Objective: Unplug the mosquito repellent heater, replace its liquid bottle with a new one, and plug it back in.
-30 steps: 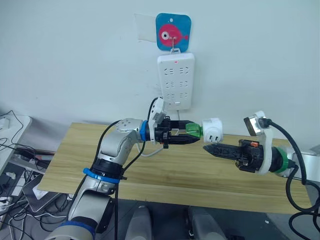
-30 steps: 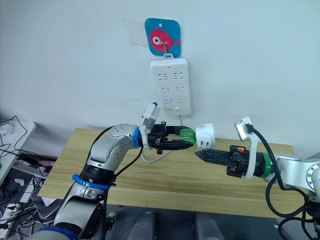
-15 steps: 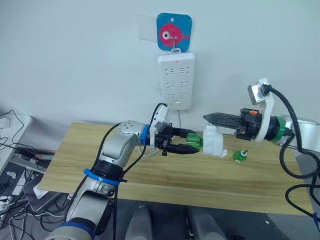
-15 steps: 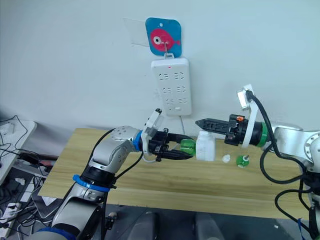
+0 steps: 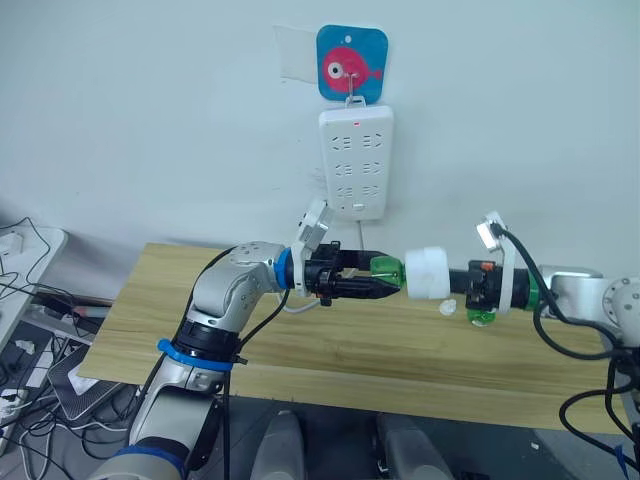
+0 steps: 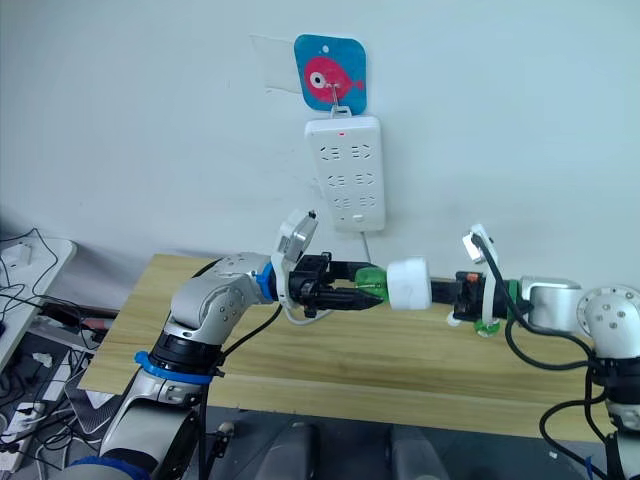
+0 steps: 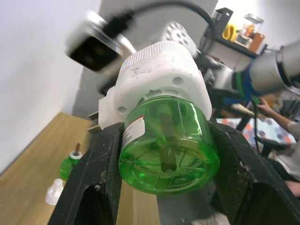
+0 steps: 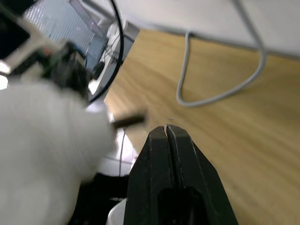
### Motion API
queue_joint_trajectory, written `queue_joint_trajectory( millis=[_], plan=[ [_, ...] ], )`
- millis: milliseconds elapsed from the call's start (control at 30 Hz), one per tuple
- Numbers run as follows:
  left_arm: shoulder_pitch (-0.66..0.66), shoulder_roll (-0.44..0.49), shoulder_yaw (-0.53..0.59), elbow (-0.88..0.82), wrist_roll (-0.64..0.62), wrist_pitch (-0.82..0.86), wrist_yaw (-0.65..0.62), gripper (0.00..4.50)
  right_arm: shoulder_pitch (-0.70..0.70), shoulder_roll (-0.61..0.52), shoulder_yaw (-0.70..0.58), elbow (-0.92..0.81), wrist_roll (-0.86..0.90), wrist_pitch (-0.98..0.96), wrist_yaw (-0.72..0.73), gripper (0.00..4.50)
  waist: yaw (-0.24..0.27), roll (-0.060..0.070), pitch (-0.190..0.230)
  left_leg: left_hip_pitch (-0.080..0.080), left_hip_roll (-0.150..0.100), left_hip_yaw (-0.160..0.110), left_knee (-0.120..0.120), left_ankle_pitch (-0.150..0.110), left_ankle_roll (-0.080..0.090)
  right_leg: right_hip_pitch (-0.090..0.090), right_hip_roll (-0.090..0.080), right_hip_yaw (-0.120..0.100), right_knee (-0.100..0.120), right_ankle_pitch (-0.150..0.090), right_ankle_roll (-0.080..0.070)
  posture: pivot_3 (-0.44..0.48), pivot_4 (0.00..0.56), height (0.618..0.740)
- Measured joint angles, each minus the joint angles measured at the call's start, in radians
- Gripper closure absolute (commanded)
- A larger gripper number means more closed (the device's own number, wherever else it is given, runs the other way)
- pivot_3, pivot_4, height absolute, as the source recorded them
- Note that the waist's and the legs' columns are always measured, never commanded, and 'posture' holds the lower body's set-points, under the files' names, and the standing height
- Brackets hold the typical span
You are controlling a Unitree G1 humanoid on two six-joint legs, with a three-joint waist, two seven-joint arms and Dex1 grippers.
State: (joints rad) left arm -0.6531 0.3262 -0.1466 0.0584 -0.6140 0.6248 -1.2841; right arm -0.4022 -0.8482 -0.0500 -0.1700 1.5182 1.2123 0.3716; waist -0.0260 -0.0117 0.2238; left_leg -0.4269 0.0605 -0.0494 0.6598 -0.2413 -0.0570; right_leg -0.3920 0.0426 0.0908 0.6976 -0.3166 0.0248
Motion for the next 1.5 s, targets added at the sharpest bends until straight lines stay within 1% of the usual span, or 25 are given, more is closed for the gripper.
queue_joint_trajectory(
  millis=[100, 267, 367, 467, 533, 600, 733, 900, 967, 1067, 1167, 1300, 1500],
  plan=[
    [-0.004, 0.001, 0.000, 0.018, 0.010, -0.008, 0.011, 2.26, 0.039, 0.000, -0.020, -0.059, 0.084, 0.016, -0.015, 4.46, 0.000, 0.000, 0.000, 0.000, 0.000, 0.000, 0.000, 0.000, 0.000, 0.000, 0.000, 0.000, 0.000, 0.000, 0.000, 0.029, 0.196, 0.740],
    [-0.007, -0.004, -0.006, 0.045, 0.040, -0.021, 0.032, 2.26, 0.068, -0.015, -0.043, -0.125, 0.235, 0.000, -0.081, 4.46, -0.001, 0.000, 0.000, 0.000, 0.000, 0.000, 0.001, 0.000, 0.000, 0.000, 0.000, 0.000, 0.000, 0.000, 0.000, 0.016, 0.194, 0.740],
    [-0.011, -0.016, -0.005, 0.052, 0.034, -0.016, 0.027, 2.26, 0.096, -0.034, -0.050, -0.152, 0.252, -0.014, -0.104, 4.46, -0.001, 0.000, 0.000, 0.000, 0.000, 0.000, 0.001, 0.000, 0.000, 0.001, 0.000, 0.000, 0.000, 0.000, 0.000, 0.012, 0.191, 0.740],
    [-0.009, -0.010, -0.006, 0.051, 0.033, -0.053, -0.011, 2.26, 0.140, -0.060, -0.071, -0.140, 0.201, -0.023, -0.101, 4.46, -0.001, 0.000, 0.000, 0.000, 0.000, 0.000, 0.001, 0.000, 0.000, 0.001, 0.000, 0.000, 0.000, 0.000, 0.000, 0.004, 0.190, 0.740],
    [0.012, -0.004, -0.020, 0.049, 0.090, -0.239, -0.082, 2.26, 0.147, -0.097, -0.099, -0.108, 0.157, -0.025, -0.077, 4.46, 0.000, 0.000, 0.000, 0.001, 0.000, 0.002, 0.001, 0.000, 0.000, 0.001, 0.000, 0.001, 0.000, 0.000, 0.000, 0.000, 0.189, 0.740],
    [0.031, -0.024, -0.027, 0.069, 0.154, -0.452, -0.128, 2.26, 0.148, -0.125, -0.134, -0.082, 0.128, -0.024, -0.043, 4.46, 0.001, 0.000, 0.000, 0.001, 0.000, 0.002, 0.001, 0.000, 0.000, 0.001, 0.000, 0.001, 0.000, 0.000, 0.000, -0.002, 0.188, 0.740],
    [0.022, -0.082, -0.022, 0.177, 0.229, -0.781, -0.153, 2.26, 0.168, -0.143, -0.165, -0.057, 0.108, -0.005, 0.024, 4.46, 0.001, 0.000, 0.000, 0.002, -0.001, 0.002, 0.001, 0.000, 0.000, 0.002, 0.000, 0.002, 0.000, 0.000, 0.000, -0.005, 0.188, 0.740],
    [0.004, -0.107, -0.013, 0.280, 0.246, -1.038, -0.193, 2.26, 0.184, -0.146, -0.169, -0.036, 0.159, 0.018, 0.038, 4.46, -0.002, 0.000, 0.000, 0.002, -0.001, 0.003, 0.001, 0.000, 0.000, 0.002, 0.000, 0.003, 0.000, 0.000, 0.000, -0.004, 0.188, 0.740],
    [-0.008, -0.114, -0.010, 0.318, 0.246, -1.127, -0.208, 2.26, 0.183, -0.146, -0.173, -0.026, 0.188, 0.017, 0.025, 4.46, -0.002, 0.000, 0.000, 0.002, -0.001, 0.003, 0.001, 0.000, 0.000, 0.002, 0.000, 0.003, 0.000, 0.000, 0.000, -0.005, 0.189, 0.740],
    [-0.031, -0.126, 0.006, 0.401, 0.247, -1.309, -0.229, 2.26, 0.181, -0.146, -0.174, -0.018, 0.257, 0.008, -0.015, 4.46, -0.002, 0.000, 0.000, 0.002, -0.001, 0.003, 0.001, 0.000, 0.000, 0.002, 0.000, 0.003, 0.000, 0.000, 0.000, -0.005, 0.189, 0.740],
    [-0.052, -0.133, 0.018, 0.475, 0.246, -1.442, -0.236, 2.26, 0.181, -0.149, -0.174, -0.017, 0.323, -0.003, -0.045, 3.94, -0.002, 0.000, 0.000, 0.002, -0.001, 0.003, 0.001, 0.000, 0.000, 0.002, 0.000, 0.003, 0.000, 0.000, 0.000, -0.005, 0.189, 0.740],
    [-0.073, -0.135, 0.029, 0.546, 0.239, -1.572, -0.235, 2.26, 0.198, -0.167, -0.180, -0.007, 0.401, -0.017, -0.073, 2.56, -0.001, 0.000, 0.000, 0.002, -0.001, 0.003, 0.001, 0.000, 0.000, 0.002, 0.000, 0.003, 0.000, 0.000, 0.000, -0.005, 0.189, 0.740],
    [-0.098, -0.135, 0.028, 0.601, 0.219, -1.671, -0.234, 2.26, 0.199, -0.147, -0.224, 0.023, 0.426, -0.015, -0.057, 0.41, -0.002, 0.000, 0.000, 0.002, -0.001, 0.003, 0.001, 0.000, 0.000, 0.002, 0.000, 0.003, 0.000, 0.001, 0.000, -0.006, 0.187, 0.740]
  ],
)
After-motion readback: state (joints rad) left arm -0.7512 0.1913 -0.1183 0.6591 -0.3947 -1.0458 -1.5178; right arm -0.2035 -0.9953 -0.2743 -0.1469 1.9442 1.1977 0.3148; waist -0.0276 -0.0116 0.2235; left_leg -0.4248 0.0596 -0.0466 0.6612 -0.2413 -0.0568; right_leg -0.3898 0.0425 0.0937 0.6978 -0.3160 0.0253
